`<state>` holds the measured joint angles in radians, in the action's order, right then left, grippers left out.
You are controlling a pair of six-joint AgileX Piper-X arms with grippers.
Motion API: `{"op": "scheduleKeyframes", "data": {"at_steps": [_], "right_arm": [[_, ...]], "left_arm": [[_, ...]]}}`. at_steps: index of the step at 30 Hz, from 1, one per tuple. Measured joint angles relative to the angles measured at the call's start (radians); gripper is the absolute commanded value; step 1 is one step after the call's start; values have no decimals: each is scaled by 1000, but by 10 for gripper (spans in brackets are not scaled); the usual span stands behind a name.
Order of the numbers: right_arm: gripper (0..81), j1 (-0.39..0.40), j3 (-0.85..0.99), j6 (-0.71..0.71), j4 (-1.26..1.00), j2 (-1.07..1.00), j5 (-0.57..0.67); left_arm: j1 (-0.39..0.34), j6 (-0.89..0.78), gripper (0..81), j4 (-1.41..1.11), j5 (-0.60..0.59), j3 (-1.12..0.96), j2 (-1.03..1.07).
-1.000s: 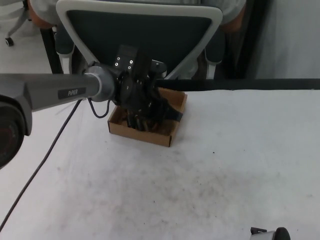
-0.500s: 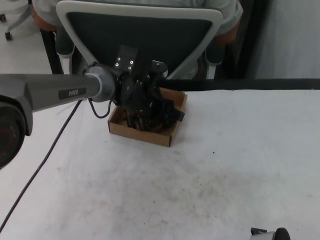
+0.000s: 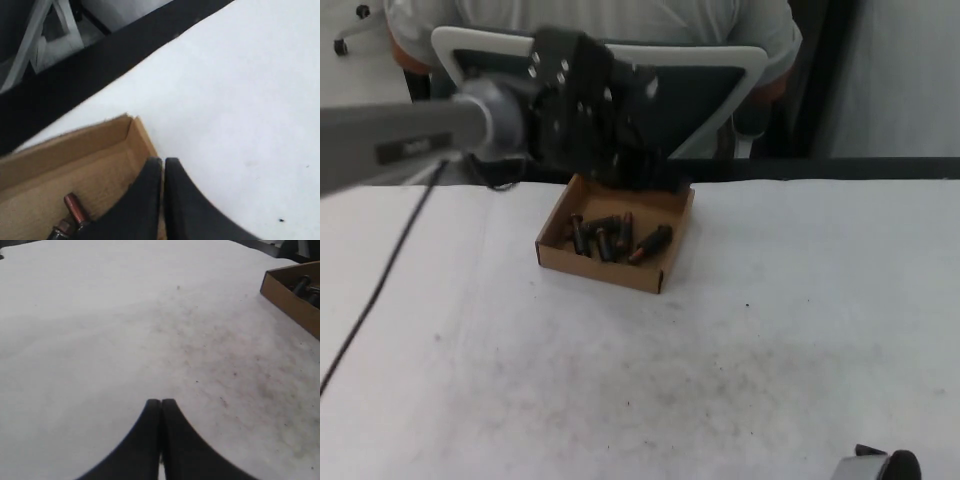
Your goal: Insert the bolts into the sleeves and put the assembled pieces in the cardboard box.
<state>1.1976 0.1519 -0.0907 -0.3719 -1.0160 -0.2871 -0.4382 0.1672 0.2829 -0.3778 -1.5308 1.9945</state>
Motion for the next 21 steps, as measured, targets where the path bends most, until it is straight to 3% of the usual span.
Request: {"op": "scheduleKeyframes", "data": {"at_steps": [4, 12, 21], "right_arm": [[2, 0, -5, 3, 0, 0, -35], [2, 0, -23, 56, 21, 118, -125], [2, 0, -65, 141, 109, 477, -280]], "left_arm": [[0, 5, 8, -67, -6, 112, -88], [11, -67, 8, -420, -6, 571, -346], [27, -65, 8, -775, 68, 1048, -743]]}}
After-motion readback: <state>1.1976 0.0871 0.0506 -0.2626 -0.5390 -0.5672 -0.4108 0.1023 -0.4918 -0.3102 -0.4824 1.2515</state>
